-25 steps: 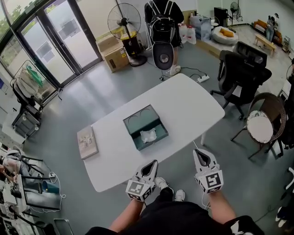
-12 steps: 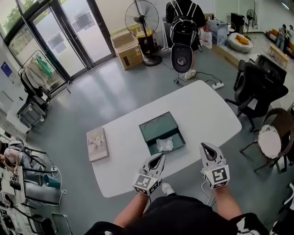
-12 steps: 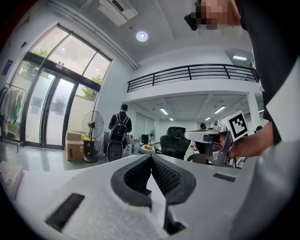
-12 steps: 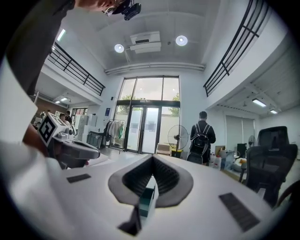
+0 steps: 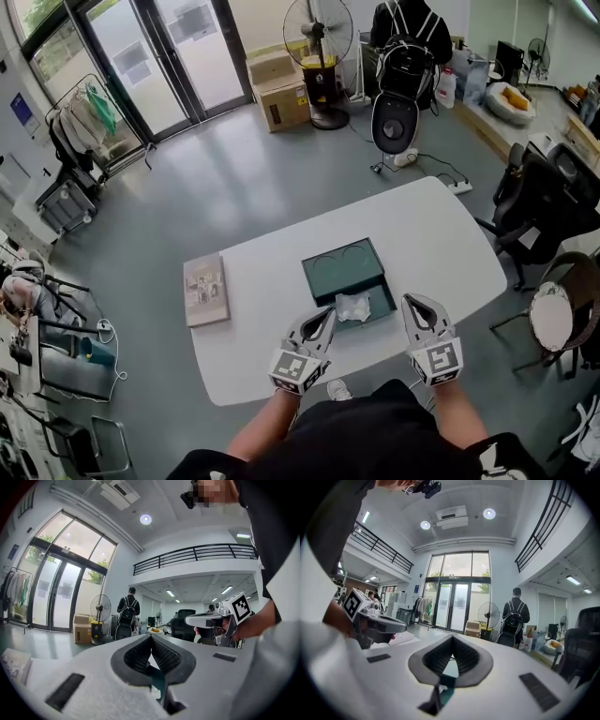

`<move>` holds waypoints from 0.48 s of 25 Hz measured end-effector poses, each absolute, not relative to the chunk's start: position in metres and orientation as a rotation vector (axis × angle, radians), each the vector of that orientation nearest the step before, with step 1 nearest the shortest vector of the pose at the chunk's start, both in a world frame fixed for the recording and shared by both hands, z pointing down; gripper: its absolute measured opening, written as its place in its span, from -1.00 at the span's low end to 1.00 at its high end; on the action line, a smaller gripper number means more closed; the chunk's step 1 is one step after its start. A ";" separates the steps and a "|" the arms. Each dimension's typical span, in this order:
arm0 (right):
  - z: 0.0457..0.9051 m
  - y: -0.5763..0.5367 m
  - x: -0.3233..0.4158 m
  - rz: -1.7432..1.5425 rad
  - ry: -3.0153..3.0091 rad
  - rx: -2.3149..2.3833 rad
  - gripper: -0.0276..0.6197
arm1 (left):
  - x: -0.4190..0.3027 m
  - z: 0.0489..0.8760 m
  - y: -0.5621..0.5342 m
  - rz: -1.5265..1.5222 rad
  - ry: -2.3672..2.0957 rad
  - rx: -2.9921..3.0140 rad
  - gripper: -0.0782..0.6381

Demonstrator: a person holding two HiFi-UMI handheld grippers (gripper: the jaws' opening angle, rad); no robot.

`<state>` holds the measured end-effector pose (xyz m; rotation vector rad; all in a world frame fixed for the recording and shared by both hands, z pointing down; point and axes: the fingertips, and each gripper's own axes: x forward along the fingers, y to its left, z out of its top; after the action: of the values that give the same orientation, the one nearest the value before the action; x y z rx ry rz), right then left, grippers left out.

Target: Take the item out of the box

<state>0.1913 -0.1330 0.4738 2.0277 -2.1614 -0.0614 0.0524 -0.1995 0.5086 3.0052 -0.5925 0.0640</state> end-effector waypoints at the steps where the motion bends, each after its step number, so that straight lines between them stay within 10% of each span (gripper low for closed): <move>1: 0.475 -0.139 0.190 -0.058 -2.173 2.011 -0.90 | 0.052 0.508 -0.205 0.067 -0.606 3.011 -0.75; 12: 0.490 -0.215 0.192 -0.009 -2.388 1.791 -0.90 | 0.062 0.507 -0.250 0.091 -0.808 2.967 -0.75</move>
<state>0.1922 -0.2146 0.4903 1.7910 -2.3878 -0.0089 0.0621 -0.2500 0.5071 2.9670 -0.8076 0.0910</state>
